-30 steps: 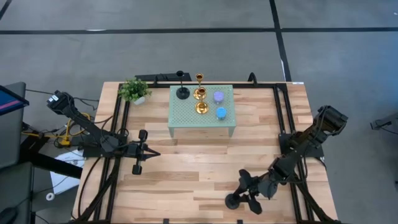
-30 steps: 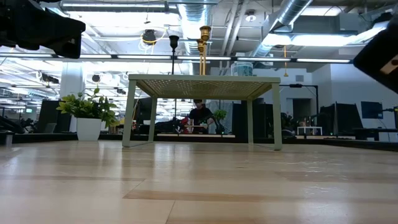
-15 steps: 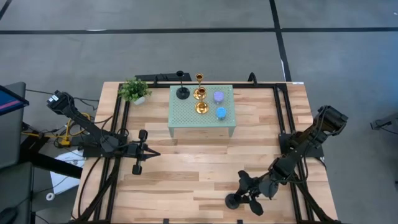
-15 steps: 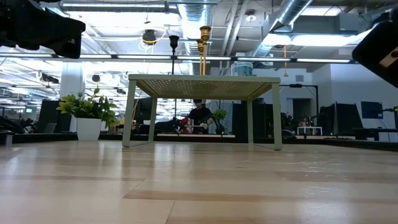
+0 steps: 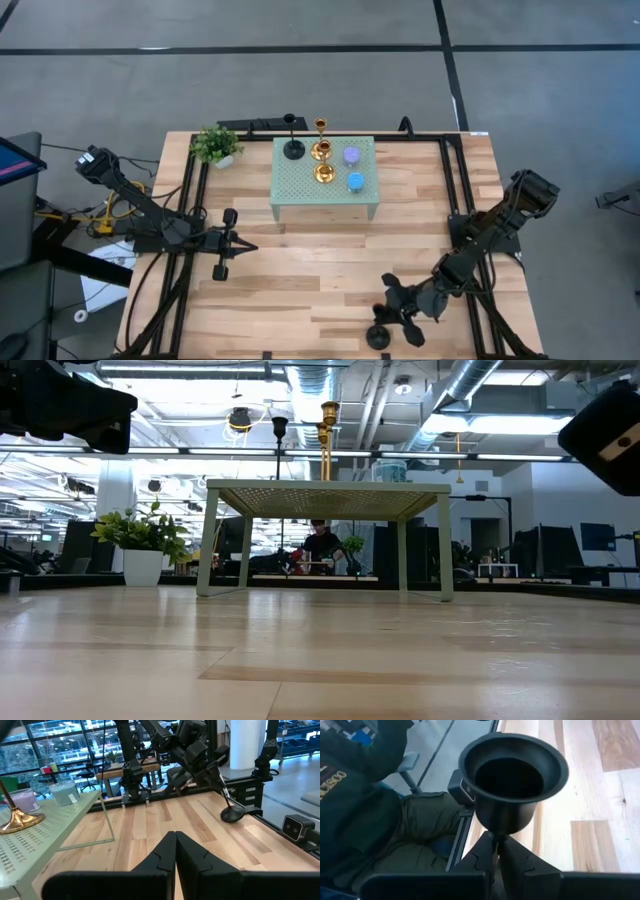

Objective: Pick & Place candle stick holders
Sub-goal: Put the black candle holder on the shelf aligned with the other black candle holder

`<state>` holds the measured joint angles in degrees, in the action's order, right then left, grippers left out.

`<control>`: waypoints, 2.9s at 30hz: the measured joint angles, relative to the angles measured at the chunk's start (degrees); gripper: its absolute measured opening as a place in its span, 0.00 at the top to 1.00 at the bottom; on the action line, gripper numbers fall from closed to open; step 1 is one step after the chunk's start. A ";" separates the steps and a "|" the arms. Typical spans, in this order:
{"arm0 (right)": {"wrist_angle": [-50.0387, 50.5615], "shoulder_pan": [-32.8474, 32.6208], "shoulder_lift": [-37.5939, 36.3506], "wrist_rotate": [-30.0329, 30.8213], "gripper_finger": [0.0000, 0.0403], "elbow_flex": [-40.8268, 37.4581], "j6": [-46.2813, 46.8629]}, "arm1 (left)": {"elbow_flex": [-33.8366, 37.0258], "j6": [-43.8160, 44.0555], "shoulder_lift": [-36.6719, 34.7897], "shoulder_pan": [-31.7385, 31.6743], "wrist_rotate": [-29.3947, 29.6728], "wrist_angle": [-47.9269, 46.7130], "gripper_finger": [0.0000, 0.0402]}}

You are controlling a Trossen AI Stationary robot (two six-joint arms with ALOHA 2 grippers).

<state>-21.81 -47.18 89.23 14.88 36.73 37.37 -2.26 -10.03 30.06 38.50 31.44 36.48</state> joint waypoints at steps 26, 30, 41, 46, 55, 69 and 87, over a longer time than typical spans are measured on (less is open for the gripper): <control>6.99 18.87 -6.34 -2.00 1.00 7.41 -23.02 | 0.02 6.18 4.71 -0.63 1.52 4.21 0.98; 9.60 22.34 -6.32 -5.54 1.00 11.26 -27.61 | -0.80 13.12 11.30 -3.97 0.94 3.95 0.98; 9.70 29.33 -6.16 -13.33 1.00 13.20 -31.98 | -14.98 13.82 36.91 -13.94 -8.89 5.15 0.83; 8.54 30.47 -5.01 -14.83 1.00 13.23 -31.96 | -21.88 11.88 43.66 -16.20 -12.79 6.13 0.68; 6.39 31.47 -1.69 -15.13 1.00 13.11 -32.86 | -27.91 12.00 49.36 -17.49 -16.94 8.00 0.52; 8.19 32.04 6.05 -14.67 1.00 22.20 -38.41 | -29.89 16.59 50.65 -17.84 -19.92 10.75 0.57; 10.86 32.06 6.14 -11.87 1.00 24.83 -40.99 | -29.90 16.97 50.74 -17.94 -20.00 10.29 0.69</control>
<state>-10.95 -15.11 95.37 3.01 61.56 -3.62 -32.16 6.94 80.79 20.56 11.44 46.77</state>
